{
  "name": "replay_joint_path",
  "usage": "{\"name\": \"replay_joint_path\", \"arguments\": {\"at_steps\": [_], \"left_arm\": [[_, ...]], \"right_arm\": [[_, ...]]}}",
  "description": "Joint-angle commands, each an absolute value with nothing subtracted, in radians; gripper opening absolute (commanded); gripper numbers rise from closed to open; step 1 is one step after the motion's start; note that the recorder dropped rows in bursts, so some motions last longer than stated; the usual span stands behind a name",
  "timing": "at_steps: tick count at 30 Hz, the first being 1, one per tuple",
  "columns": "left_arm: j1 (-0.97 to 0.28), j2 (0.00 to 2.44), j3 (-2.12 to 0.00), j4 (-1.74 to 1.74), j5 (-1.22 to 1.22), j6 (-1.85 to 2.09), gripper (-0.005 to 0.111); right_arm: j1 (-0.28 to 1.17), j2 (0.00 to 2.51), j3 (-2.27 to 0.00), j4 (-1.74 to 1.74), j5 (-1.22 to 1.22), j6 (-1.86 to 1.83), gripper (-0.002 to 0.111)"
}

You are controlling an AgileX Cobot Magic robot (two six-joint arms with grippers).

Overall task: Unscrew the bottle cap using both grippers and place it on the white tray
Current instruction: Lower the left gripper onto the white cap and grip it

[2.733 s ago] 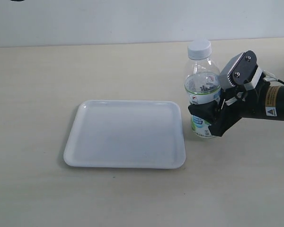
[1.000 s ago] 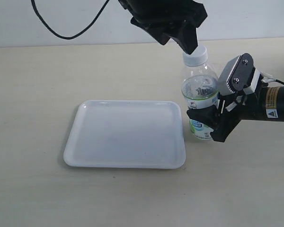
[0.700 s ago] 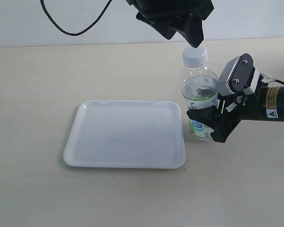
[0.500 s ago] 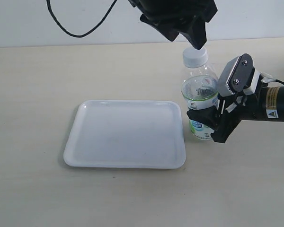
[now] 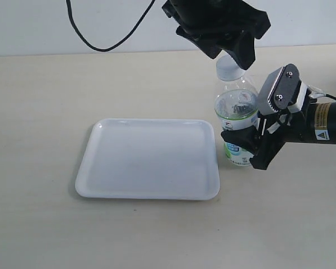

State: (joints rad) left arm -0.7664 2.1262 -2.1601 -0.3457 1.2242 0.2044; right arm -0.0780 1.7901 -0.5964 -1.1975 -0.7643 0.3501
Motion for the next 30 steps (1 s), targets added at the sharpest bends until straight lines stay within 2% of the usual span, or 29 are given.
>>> {"name": "replay_joint_path", "arguments": {"at_steps": [1, 30], "left_arm": [[-0.768, 2.134, -2.166, -0.349, 1.221, 0.197, 0.062], [-0.768, 2.135, -2.14, -0.347, 1.221, 0.194, 0.062]], "right_arm": [[-0.081, 1.787, -0.601, -1.215, -0.729, 0.342, 0.0], [-0.081, 1.787, -0.601, -1.215, -0.729, 0.345, 0.0]]}}
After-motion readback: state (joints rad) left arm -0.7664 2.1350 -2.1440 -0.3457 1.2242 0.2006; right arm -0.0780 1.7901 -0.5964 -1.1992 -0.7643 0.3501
